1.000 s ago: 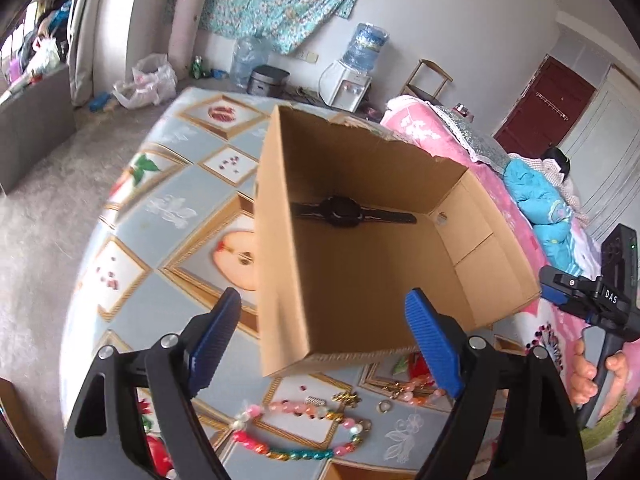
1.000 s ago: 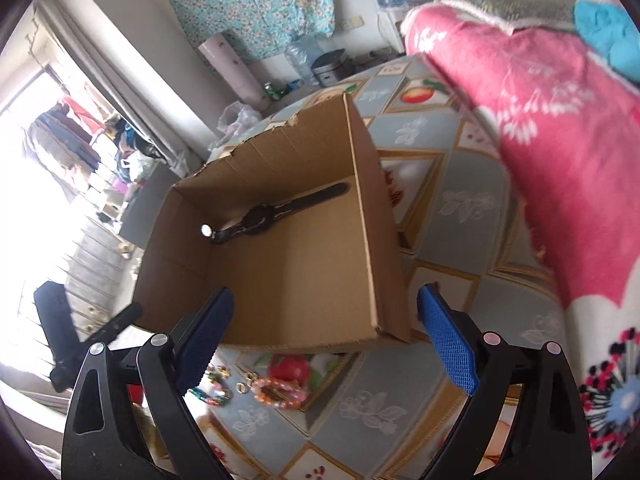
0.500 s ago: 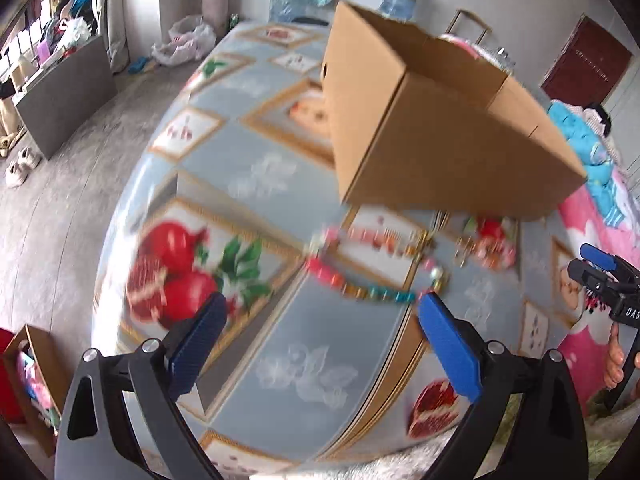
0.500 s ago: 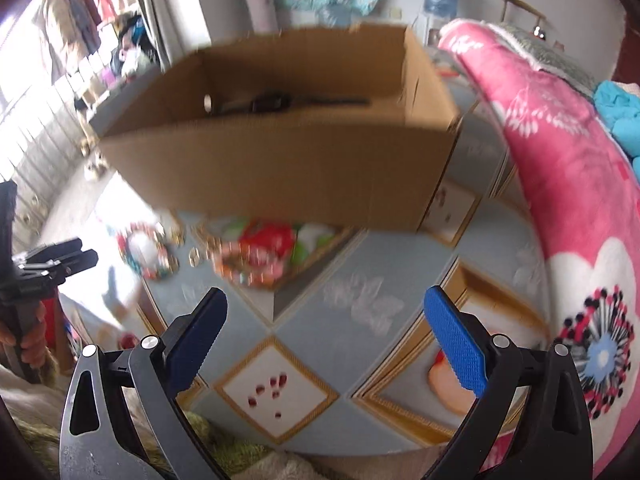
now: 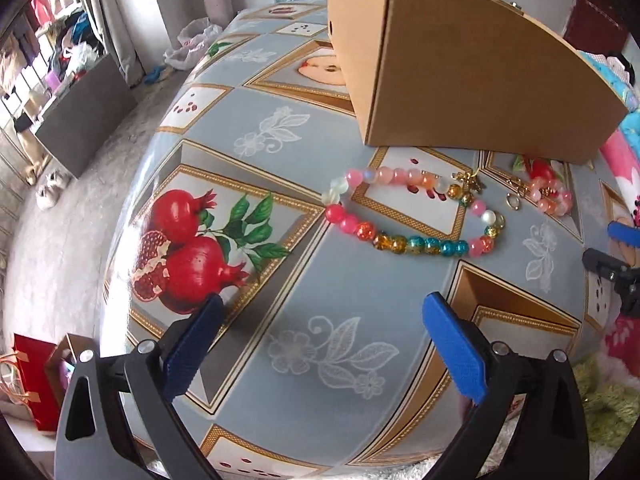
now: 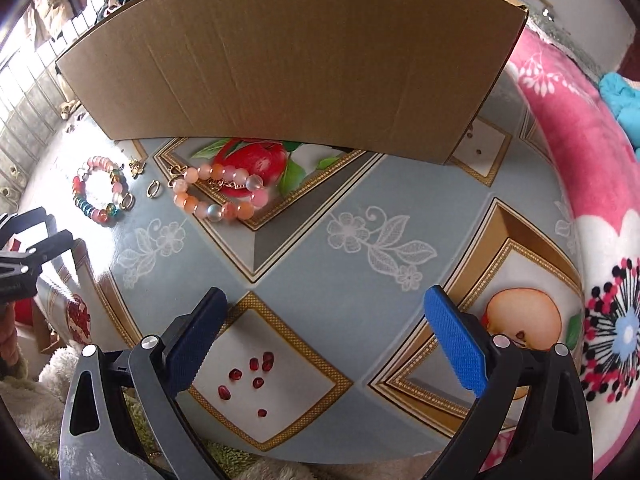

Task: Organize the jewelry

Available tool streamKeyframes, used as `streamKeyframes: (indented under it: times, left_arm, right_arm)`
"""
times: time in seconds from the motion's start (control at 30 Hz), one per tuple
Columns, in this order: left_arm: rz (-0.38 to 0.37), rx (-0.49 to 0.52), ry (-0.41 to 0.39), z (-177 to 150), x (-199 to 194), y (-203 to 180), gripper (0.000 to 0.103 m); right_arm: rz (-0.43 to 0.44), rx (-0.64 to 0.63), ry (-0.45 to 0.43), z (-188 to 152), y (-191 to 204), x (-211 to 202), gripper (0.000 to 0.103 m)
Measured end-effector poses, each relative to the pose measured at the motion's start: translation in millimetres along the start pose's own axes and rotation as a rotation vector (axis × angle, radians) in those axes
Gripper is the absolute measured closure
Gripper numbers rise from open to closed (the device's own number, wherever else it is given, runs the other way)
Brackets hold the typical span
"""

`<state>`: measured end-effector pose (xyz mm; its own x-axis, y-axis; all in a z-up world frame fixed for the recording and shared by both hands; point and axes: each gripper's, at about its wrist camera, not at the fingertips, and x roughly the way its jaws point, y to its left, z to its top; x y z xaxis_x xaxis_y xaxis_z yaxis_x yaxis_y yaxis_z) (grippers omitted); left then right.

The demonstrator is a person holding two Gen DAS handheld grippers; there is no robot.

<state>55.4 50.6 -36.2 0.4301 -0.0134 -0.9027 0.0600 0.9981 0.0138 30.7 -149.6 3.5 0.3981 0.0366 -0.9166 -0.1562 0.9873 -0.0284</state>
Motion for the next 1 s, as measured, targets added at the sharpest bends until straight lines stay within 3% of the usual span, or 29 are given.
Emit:
streamKeyframes:
  times: [1.0]
  left_arm:
    - [0.002,0.0,0.019,1.0,1.8,-0.7,0.004]
  right_arm:
    - [-0.012,0.016,-0.021,-2.8,5.0,-0.4,0.008]
